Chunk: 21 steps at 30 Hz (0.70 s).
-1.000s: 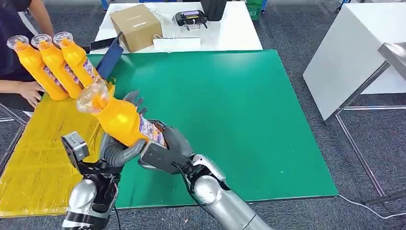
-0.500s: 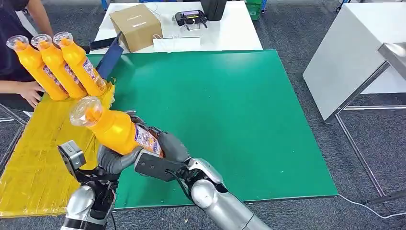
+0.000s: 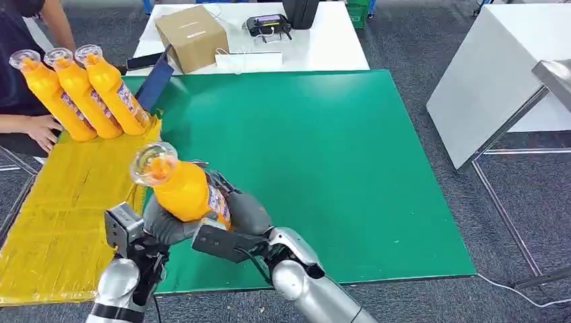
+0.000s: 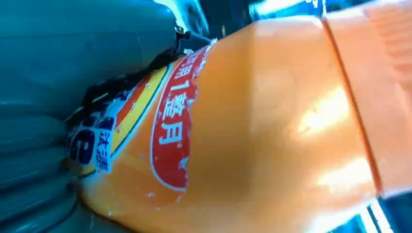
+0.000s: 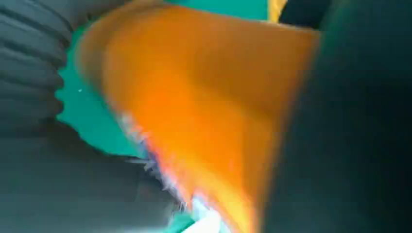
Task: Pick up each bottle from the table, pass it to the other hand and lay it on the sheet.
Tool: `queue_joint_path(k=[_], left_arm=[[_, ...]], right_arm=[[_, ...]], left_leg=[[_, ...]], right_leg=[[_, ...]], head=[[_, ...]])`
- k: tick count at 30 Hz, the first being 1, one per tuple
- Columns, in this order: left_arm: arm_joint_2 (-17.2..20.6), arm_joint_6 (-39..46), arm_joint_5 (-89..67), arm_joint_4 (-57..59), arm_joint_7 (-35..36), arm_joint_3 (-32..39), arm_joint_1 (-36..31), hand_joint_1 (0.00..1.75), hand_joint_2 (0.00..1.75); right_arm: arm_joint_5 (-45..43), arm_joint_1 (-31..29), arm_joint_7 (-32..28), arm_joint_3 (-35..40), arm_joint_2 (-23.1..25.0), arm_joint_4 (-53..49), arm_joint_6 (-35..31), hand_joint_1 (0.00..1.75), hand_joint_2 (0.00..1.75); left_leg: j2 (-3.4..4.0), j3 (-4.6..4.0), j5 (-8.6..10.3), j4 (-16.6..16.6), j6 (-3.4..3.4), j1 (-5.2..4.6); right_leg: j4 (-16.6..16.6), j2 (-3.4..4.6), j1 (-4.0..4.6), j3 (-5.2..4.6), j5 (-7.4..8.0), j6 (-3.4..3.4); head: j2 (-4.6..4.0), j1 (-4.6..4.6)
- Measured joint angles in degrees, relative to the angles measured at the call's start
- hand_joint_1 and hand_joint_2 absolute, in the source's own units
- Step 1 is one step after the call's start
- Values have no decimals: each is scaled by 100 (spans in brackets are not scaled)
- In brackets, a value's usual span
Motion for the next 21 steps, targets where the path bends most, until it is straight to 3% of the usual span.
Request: queue_joint_path(k=[9, 17, 21], left_arm=[[575, 3003, -6079, 766, 573, 391, -506, 175, 175], [839, 3201, -6504, 1418, 736, 529, -583, 175, 175], [1209, 3318, -7646, 1903, 1923, 313, -680, 175, 175]], right_arm=[[-383, 570, -479, -1015, -466, -1472, 111, 0, 0], [-433, 767, -524, -1279, -651, -2048, 135, 0, 0], [-553, 773, -656, -1286, -736, -2203, 135, 0, 0]], left_leg=[[-3, 1, 1, 0, 0, 0], [-3, -2, 0, 0, 0, 0], [3, -2, -1, 0, -2, 0]], right_leg=[[1, -3, 0, 4, 1, 1], [1, -2, 0, 1, 0, 0], [1, 1, 1, -1, 0, 0]], head=[[0, 0], [0, 0], [0, 0]])
